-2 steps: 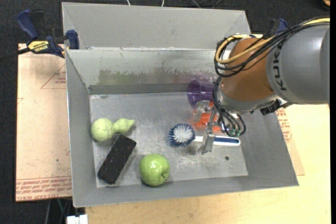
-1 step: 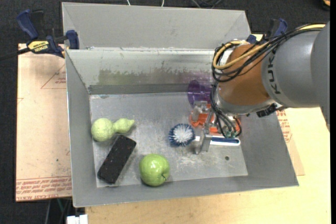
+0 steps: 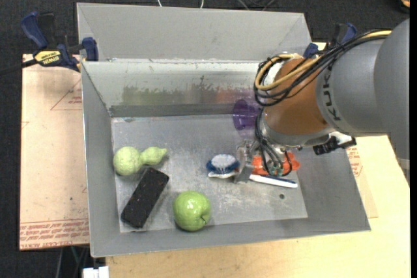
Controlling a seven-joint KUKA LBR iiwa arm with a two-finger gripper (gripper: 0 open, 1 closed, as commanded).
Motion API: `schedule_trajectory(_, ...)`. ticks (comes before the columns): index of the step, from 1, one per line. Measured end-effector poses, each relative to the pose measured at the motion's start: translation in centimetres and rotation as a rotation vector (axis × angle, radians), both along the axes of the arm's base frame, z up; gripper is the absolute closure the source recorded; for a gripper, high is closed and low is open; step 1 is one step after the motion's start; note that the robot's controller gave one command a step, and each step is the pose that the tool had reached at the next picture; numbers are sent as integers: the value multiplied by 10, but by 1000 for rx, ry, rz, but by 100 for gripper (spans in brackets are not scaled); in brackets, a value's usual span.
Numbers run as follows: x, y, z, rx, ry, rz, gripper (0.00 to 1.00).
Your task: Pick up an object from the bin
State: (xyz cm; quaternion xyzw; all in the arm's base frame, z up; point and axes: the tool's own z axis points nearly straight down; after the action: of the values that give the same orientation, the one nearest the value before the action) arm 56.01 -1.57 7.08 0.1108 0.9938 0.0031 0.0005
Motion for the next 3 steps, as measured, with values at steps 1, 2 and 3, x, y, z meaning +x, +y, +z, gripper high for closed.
schedule_trajectory(1, 0, 0, 0, 0, 0, 0, 100)
schedule_trajectory(2, -3, 0, 14, 1, 11, 0, 100)
schedule_trajectory(3, -2, 0, 48, 1, 5, 1, 100)
